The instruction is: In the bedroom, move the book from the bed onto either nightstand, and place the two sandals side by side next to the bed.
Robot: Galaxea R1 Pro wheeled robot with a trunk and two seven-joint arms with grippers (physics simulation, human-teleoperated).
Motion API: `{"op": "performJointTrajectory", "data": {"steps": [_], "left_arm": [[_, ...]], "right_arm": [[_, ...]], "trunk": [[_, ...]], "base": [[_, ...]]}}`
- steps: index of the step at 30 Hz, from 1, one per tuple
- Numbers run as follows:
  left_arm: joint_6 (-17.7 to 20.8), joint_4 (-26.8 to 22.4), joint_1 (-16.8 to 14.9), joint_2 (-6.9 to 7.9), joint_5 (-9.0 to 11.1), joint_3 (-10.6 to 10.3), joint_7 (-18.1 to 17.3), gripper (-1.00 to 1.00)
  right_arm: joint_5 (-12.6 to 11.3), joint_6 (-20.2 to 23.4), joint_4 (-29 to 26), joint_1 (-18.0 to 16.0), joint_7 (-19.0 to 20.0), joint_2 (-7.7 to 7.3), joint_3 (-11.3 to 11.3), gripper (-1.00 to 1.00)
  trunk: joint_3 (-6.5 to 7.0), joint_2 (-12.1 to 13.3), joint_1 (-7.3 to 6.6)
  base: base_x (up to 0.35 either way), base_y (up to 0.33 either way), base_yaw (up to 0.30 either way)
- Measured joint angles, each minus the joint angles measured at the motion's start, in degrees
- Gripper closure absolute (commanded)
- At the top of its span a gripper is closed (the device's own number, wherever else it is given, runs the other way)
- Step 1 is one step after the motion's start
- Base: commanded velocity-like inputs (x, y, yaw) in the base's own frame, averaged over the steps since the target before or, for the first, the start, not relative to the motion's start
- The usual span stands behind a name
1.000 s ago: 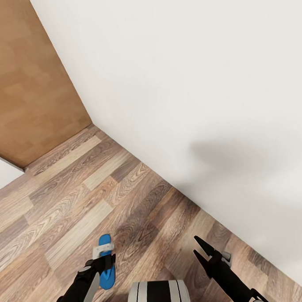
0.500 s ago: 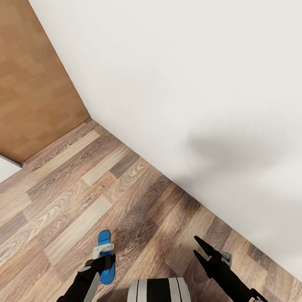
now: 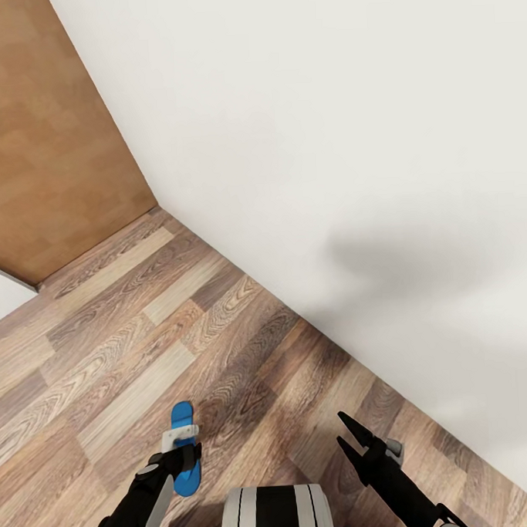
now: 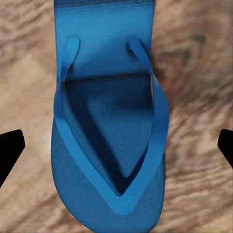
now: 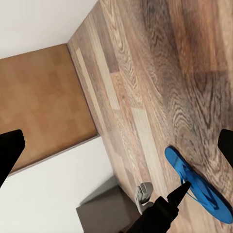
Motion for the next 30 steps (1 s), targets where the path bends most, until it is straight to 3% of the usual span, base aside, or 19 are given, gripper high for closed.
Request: {"op": "performJointTrajectory", "data": {"steps": [7,15,26,30], "left_arm": [[0.0,0.0,0.0,0.00,-0.1,0.0,0.3,-1.00],[0.1,0.0,0.0,0.00,-0.1,-0.1,0.4,-1.00],[0.1,0.0,0.0,0.00,-0.1,-0.1,0.2,-1.00],[0.1,0.0,0.0,0.00,-0.1,-0.1,0.3,-1.00]], "right_arm": [[0.0,0.0,0.0,0.0,-0.1,-0.05,-0.1,-1.00],[-0.2,0.1,-0.1,0.0,-0.1,-1.14,-0.3,-1.00],[-0.2,0.1,-0.1,0.0,-0.1,-1.15,-0.3,-1.00],[-0.2,0.1,-0.1,0.0,-0.1,-1.14,-0.2,-1.00]], "trunk": [[0.00,0.0,0.00],[0.00,0.0,0.00],[-2.43,-0.1,0.29],[-2.44,-0.1,0.28]], "base": [[0.000,0.000,0.000],[0.000,0.000,0.000],[0.000,0.000,0.000],[0.000,0.000,0.000]]}}
